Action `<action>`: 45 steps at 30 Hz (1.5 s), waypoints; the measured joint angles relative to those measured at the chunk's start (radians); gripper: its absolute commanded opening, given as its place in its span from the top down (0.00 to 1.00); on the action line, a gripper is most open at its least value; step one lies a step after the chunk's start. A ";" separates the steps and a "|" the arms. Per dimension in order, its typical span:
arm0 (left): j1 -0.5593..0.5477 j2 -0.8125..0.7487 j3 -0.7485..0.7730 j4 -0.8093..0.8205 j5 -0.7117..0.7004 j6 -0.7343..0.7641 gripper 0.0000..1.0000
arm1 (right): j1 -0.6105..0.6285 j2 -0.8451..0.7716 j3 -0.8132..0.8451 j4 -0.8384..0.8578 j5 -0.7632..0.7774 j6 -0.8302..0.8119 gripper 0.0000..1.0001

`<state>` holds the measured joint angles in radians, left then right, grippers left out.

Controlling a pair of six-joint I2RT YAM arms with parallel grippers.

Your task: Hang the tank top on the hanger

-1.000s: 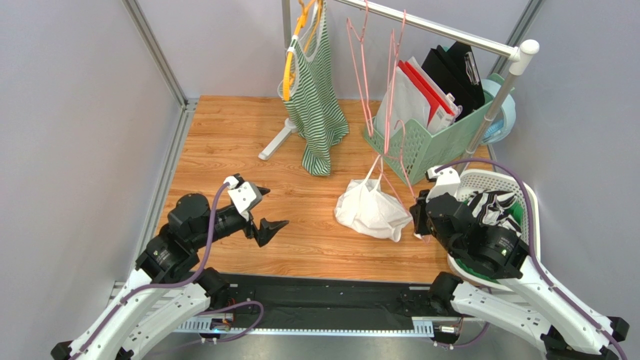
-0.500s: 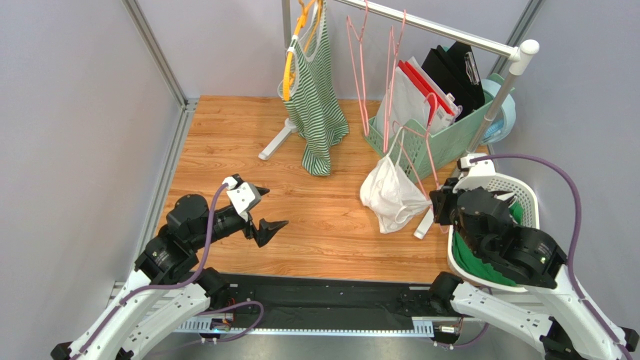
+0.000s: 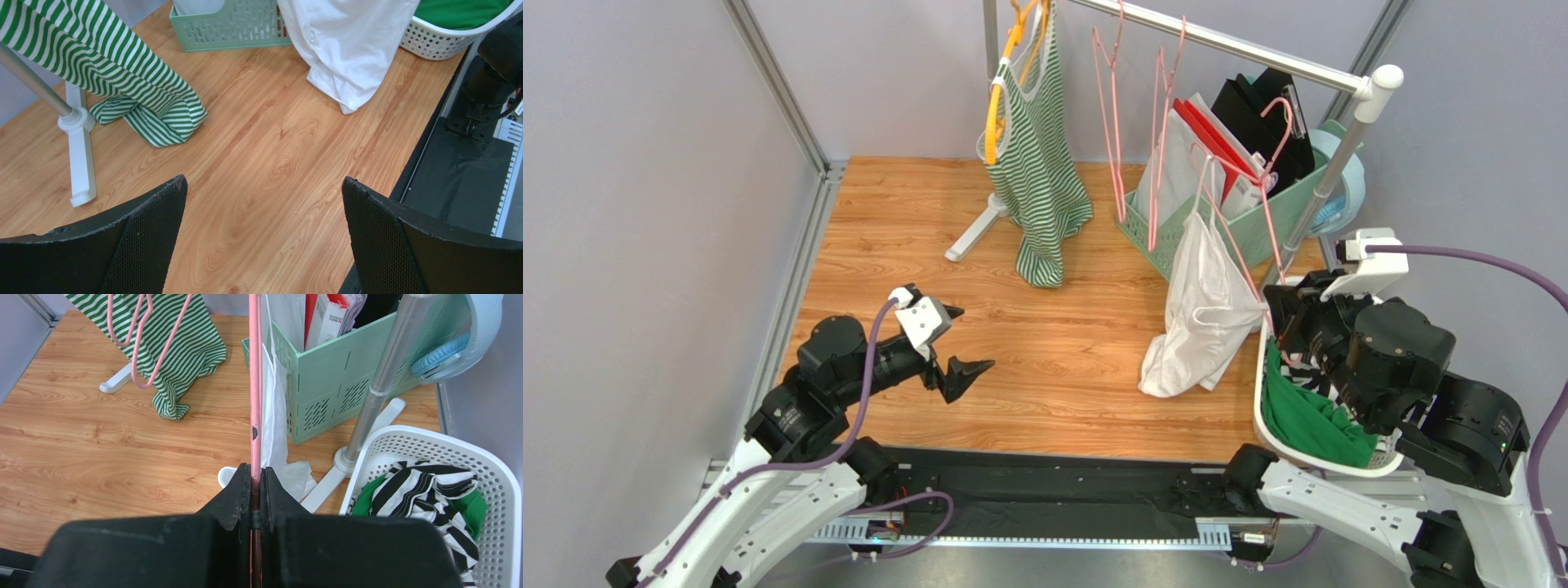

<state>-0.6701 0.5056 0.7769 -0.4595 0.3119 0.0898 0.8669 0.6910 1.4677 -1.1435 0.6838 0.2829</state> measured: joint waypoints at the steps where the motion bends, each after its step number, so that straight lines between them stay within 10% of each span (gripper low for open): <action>1: 0.000 0.002 0.000 0.000 0.000 0.000 0.01 | 0.000 0.009 0.015 -0.005 0.001 -0.008 1.00; 26: 0.000 0.010 0.000 0.000 0.000 0.001 0.01 | -0.021 0.356 0.356 0.068 0.030 -0.179 1.00; 45: 0.000 -0.003 0.000 0.000 -0.001 0.001 0.01 | -0.368 0.439 0.291 0.210 -0.277 -0.140 1.00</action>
<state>-0.6701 0.5030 0.7769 -0.4595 0.3111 0.0906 0.4992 1.1301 1.7588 -0.9337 0.4072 0.1429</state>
